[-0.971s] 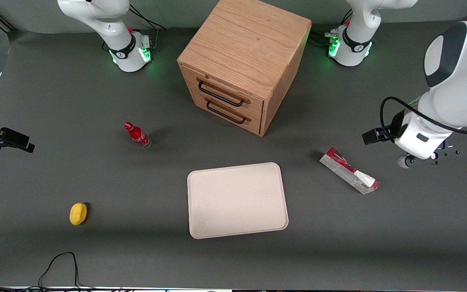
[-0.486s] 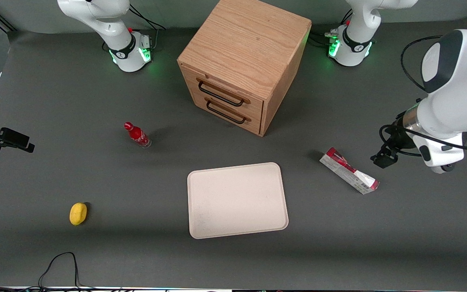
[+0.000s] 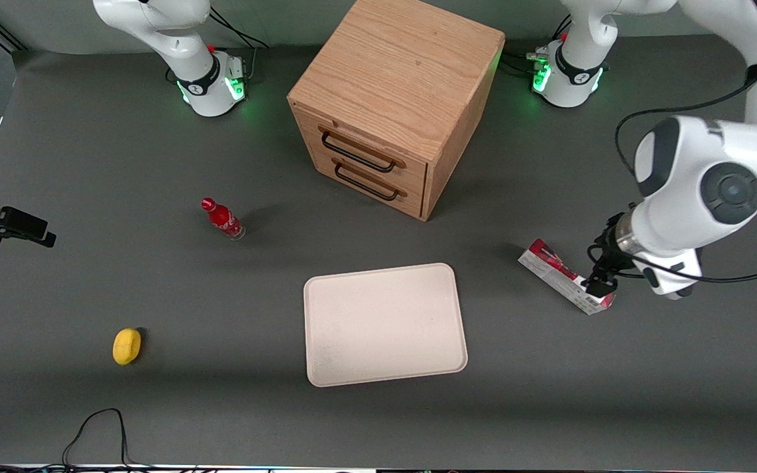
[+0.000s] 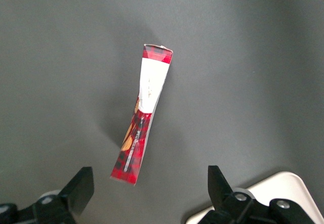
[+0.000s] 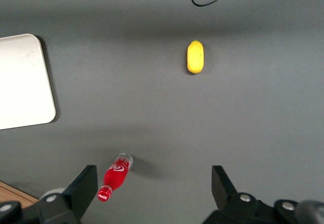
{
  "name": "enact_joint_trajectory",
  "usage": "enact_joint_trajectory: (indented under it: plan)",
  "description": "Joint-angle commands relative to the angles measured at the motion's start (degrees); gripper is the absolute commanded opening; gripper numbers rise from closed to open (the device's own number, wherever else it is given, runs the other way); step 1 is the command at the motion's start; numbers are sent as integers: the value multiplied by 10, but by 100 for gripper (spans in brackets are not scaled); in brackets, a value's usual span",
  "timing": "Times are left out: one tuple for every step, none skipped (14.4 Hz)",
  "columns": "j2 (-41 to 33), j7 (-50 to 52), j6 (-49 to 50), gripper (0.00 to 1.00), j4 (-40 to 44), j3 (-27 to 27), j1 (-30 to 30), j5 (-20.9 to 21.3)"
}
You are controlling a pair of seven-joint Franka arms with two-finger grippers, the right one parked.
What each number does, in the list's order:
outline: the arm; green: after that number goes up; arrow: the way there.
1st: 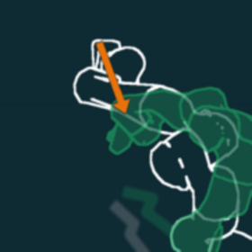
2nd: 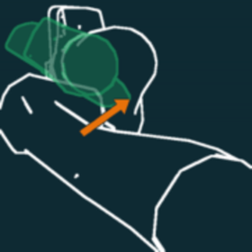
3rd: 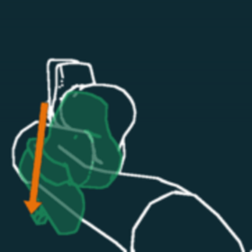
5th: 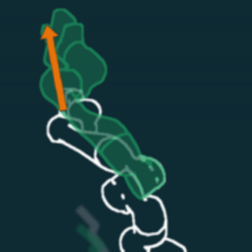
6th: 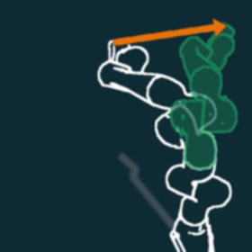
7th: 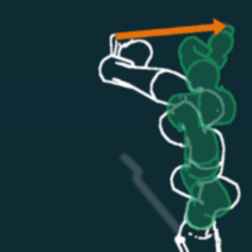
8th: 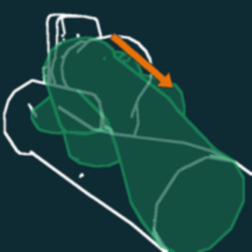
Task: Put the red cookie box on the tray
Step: 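Lower the open left gripper over the cookie box, then close the left gripper on the cookie box's end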
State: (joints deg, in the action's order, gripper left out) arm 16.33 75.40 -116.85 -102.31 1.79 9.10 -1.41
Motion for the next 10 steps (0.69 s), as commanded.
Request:
enact_joint_trajectory:
  plan:
    - [27, 4, -42, 100, -20, -1, 5, 15]
    - [40, -5, -55, 100, -22, -1, 7, 26]
    - [47, -14, -65, 100, -30, -1, 7, 30]
    - [50, -19, -86, 100, -42, -1, 7, 31]
    - [49, -21, -107, 100, -58, -1, 5, 31]
    - [52, -22, -128, 100, -68, -2, 5, 31]
    - [61, -28, -141, 100, -75, -1, 5, 33]
    - [69, -32, -149, 100, -76, -1, 5, 33]
    - [76, -32, -153, 100, -76, -2, 5, 36]
    - [81, -32, -153, 100, -76, -2, 5, 40]
